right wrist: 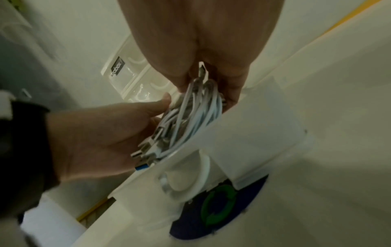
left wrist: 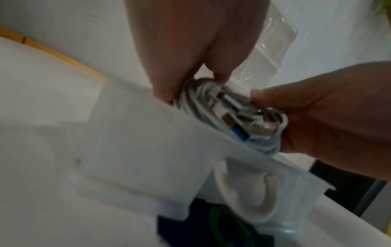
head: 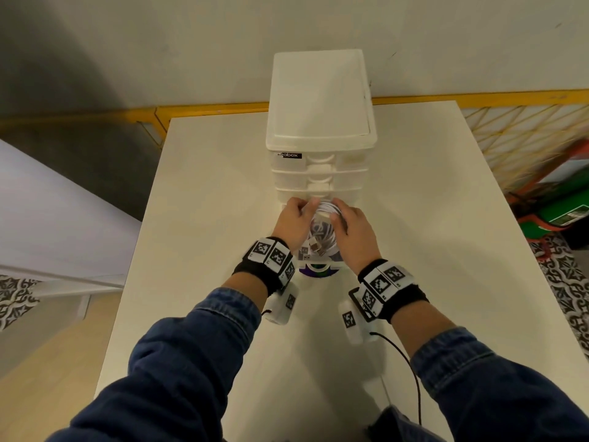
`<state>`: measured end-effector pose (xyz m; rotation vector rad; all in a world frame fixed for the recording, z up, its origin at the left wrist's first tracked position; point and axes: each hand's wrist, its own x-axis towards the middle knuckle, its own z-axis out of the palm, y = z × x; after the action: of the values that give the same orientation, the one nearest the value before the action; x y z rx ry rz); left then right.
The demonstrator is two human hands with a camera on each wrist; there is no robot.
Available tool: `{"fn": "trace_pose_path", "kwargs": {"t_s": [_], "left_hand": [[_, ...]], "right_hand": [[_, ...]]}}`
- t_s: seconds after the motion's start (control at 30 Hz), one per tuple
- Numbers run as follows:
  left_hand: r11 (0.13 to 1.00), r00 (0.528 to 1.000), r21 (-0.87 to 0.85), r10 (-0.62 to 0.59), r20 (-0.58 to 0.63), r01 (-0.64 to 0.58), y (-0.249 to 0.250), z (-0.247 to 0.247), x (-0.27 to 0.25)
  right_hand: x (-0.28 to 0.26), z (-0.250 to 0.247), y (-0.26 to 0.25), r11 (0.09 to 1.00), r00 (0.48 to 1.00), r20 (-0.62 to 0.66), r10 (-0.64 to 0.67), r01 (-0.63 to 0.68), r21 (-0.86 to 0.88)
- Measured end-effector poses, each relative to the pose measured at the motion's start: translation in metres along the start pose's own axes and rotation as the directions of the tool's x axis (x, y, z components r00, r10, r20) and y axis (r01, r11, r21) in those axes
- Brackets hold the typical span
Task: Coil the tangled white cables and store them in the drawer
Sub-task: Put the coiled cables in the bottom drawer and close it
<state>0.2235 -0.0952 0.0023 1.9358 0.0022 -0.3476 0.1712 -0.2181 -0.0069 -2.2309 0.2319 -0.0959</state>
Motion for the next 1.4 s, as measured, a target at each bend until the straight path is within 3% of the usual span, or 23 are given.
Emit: {"fn": "trace_pose_path", "kwargs": {"t_s": [0.17, 0.27, 0.5, 0.63, 0.73, 0.8, 0.93, 1.13, 1.23, 1.33, 1.37, 1.4], "left_hand": [[0.985, 0.999, 0.167, 0.048, 0.009, -0.049, -0.003, 0.004, 0.0], [0.924, 0.992, 0.362, 0.109, 0.058, -0.123, -0.013, 0.003, -0.002], [0.771, 0.998, 0.635, 0.002, 0.062, -0.042, -0.005, 0.009, 0.002], [0.711, 0.998, 0.703, -0.037, 0.058, -0.015, -0.001, 0.012, 0.003], [0.701, 0.999, 0.713, -0.041, 0.028, 0.008, 0.001, 0.014, 0.003], [0.697, 0.999, 0.716, -0.05, 0.018, 0.022, 0.004, 0.015, 0.004], [0.675, 1.0, 0.738, 0.006, 0.013, -0.013, 0.005, 0.009, 0.005], [0.729, 0.993, 0.677, 0.036, 0.11, -0.102, -0.005, -0.001, 0.001], [0.832, 0.987, 0.552, 0.132, -0.092, -0.06, 0.015, -0.028, -0.007], [0.957, 0.883, 0.278, 0.202, -0.425, -0.085, 0.049, -0.06, -0.011], [0.977, 0.852, 0.173, 0.194, -0.486, -0.123, 0.063, -0.068, -0.01], [0.985, 0.852, 0.094, 0.173, -0.494, -0.145, 0.077, -0.074, -0.007]], "right_hand": [[0.002, 0.003, -0.007, 0.99, 1.0, -0.006, -0.002, 0.001, -0.142], [0.002, 0.004, -0.009, 0.984, 0.998, -0.015, 0.067, -0.069, -0.163], [0.008, 0.007, -0.009, 0.963, 0.994, 0.069, 0.082, -0.061, -0.261], [0.001, 0.009, -0.003, 0.894, 0.963, 0.251, 0.103, 0.02, -0.447], [-0.004, 0.012, -0.001, 0.837, 0.955, 0.285, 0.088, 0.084, -0.541], [-0.006, 0.011, 0.0, 0.784, 0.959, 0.285, 0.011, 0.169, -0.598], [-0.014, 0.001, 0.007, 0.791, 0.932, 0.354, -0.078, 0.274, -0.547], [-0.015, -0.002, 0.014, 0.715, 0.887, 0.462, 0.011, 0.316, -0.623], [-0.014, 0.0, 0.018, 0.68, 0.891, 0.454, -0.001, 0.333, -0.653], [-0.015, 0.0, 0.018, 0.65, 0.902, 0.431, -0.031, 0.345, -0.677], [-0.016, 0.0, 0.016, 0.633, 0.901, 0.434, -0.029, 0.352, -0.69], [-0.016, 0.0, 0.014, 0.617, 0.898, 0.439, -0.023, 0.358, -0.701]]}}
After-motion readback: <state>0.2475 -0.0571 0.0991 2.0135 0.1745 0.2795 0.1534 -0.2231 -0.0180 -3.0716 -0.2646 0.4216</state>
